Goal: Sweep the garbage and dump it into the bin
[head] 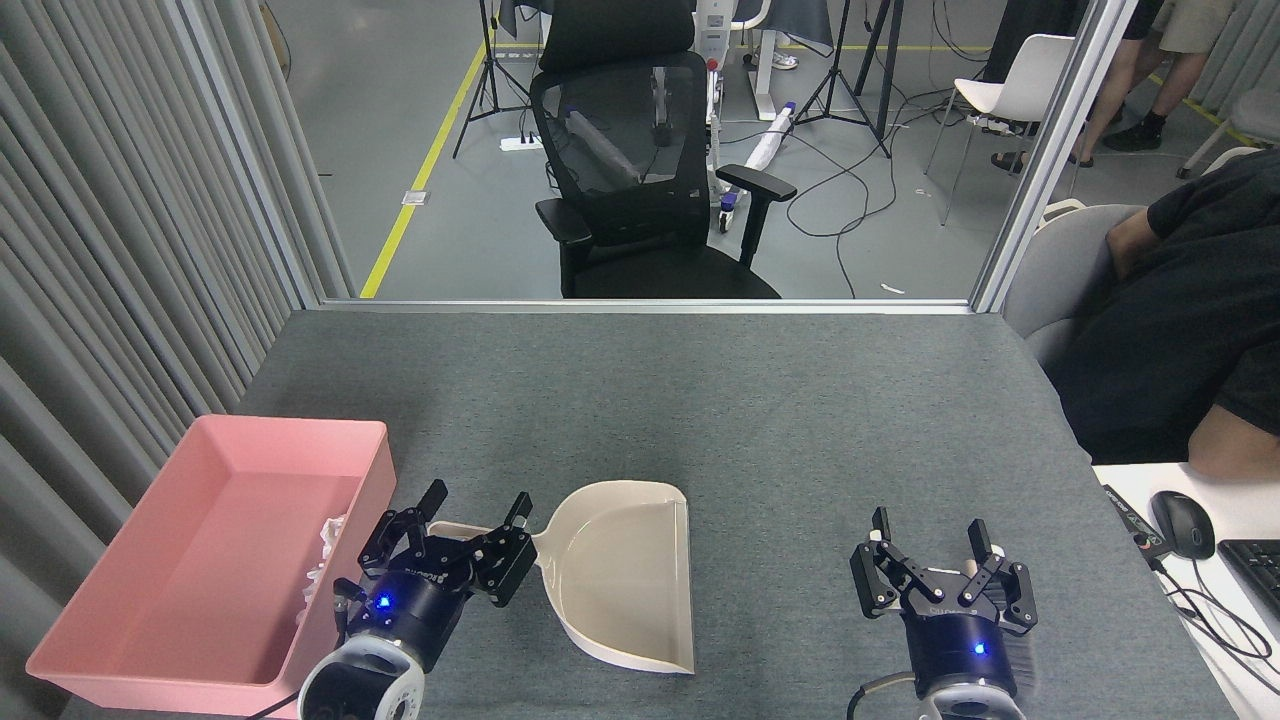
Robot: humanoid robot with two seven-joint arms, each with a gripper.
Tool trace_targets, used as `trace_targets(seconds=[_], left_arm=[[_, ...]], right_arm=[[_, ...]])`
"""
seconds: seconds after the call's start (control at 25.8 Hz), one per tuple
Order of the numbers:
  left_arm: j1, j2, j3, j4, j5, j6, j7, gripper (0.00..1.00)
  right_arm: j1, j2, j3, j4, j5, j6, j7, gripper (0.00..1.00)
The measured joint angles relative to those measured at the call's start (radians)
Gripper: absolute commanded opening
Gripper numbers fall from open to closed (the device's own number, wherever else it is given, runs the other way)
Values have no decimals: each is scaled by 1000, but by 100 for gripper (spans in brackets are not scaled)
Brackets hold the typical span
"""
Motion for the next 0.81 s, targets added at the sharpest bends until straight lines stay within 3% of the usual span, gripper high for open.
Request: trace_targets(seconds=[0.27, 0.5, 0.81], left_arm=[[3, 70, 3, -3, -47, 3, -59, 99], [37, 71, 11, -39, -40, 33, -37, 99], [49, 28, 12, -80, 189, 54, 25, 99]], right_arm=[[-33, 1, -4, 6, -2, 26, -2, 98], [-41, -2, 0, 9, -1, 26, -6, 98], [-37, -1, 3, 8, 0, 18, -3, 98]])
